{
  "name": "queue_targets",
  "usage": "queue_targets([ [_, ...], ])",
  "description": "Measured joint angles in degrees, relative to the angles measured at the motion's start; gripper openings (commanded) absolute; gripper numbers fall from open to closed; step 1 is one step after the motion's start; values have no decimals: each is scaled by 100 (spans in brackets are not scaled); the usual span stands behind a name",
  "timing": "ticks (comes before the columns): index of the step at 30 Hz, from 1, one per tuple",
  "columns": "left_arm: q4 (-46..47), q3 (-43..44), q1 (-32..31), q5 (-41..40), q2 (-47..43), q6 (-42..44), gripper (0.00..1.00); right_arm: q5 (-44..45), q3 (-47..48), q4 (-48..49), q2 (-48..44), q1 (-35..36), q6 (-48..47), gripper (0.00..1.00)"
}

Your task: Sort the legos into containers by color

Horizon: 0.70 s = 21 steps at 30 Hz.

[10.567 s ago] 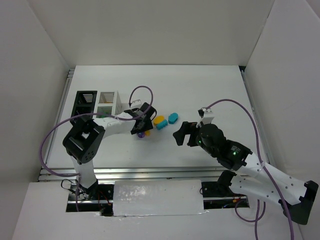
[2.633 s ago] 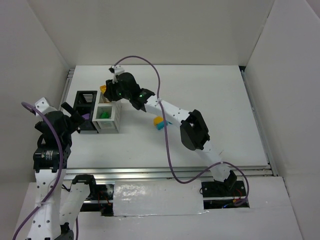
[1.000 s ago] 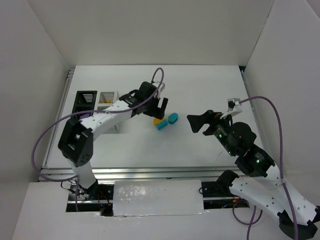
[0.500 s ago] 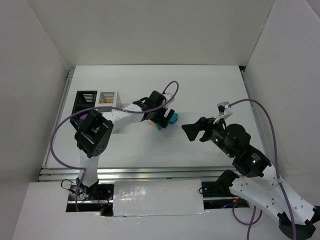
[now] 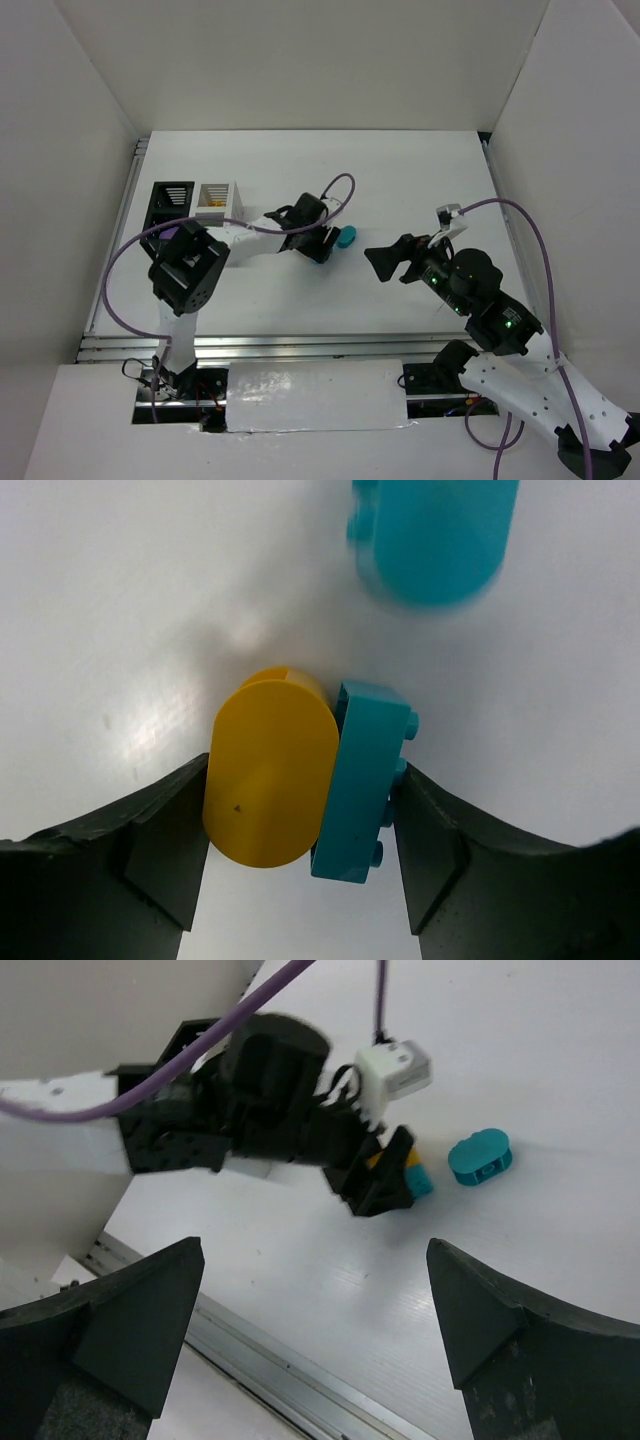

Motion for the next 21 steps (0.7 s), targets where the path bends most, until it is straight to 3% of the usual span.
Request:
queue_targets([
  [3,245,-973,-33,42,-802,-79,0,431,-17,-13,-2,-9,258,99],
  [7,780,-2446,-385,-11,-2708,-74,0,1043,-116,-66,4,-46,984,95],
  [12,1816,-3246,-1141,96,-4800,-35,0,649,-385,295,380,-55,1644,91],
  [16,2181,-3432,-1285,168,-5399,-31,0,-17,-538,837,905,-2,1961,88],
  [21,2168,-3536,-1373,164,-5484,-9,0,-516,-544,1189,1196,212,2162,87],
])
